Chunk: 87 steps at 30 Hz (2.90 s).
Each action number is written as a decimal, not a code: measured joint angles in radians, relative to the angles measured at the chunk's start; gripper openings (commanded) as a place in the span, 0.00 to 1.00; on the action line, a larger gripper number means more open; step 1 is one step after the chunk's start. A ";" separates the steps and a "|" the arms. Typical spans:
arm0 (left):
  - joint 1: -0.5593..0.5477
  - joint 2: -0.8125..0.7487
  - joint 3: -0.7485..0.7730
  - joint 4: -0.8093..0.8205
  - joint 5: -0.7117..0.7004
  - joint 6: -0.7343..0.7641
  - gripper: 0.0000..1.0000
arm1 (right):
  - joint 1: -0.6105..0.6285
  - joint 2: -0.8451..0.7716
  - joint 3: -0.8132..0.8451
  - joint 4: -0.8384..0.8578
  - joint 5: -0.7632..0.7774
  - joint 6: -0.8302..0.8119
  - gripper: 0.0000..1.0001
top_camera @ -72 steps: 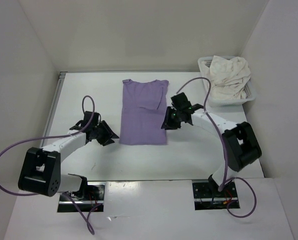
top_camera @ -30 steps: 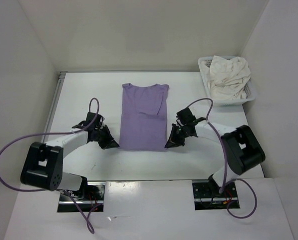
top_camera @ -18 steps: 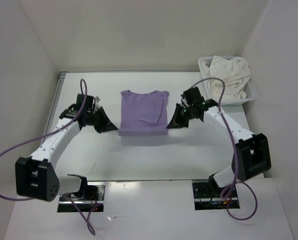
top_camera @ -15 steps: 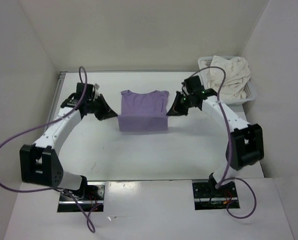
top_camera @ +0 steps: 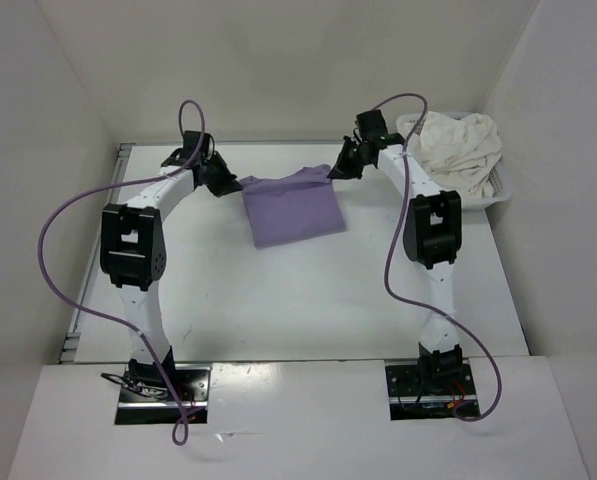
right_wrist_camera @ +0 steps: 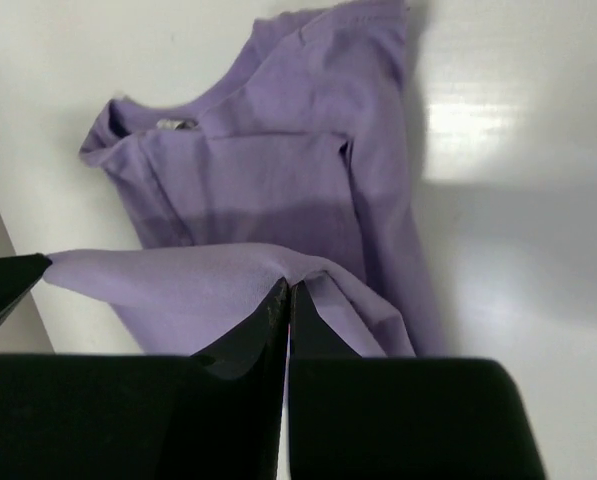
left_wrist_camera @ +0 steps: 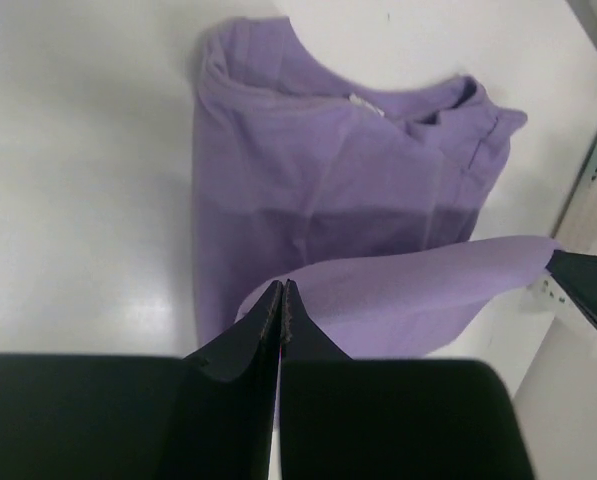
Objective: Fold and stack the t-shirts
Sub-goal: Fold the long partially folded tshirt into a neat square, then put the neatly folded tshirt into the corner of the board with the left arm
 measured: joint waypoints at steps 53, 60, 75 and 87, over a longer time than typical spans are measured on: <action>-0.045 -0.122 -0.435 0.306 0.029 -0.027 0.68 | 0.061 -0.284 -0.296 0.045 -0.153 -0.027 0.42; -0.043 0.103 -0.222 0.345 0.069 -0.040 0.22 | 0.005 -0.562 -0.505 0.064 -0.164 -0.027 0.42; 0.090 0.198 0.085 0.294 0.084 -0.056 0.00 | -0.041 -0.726 -0.824 0.078 -0.183 -0.025 0.44; 0.592 -0.025 -0.234 0.344 0.012 -0.060 1.00 | -0.041 -0.721 -0.824 0.088 -0.222 -0.026 0.51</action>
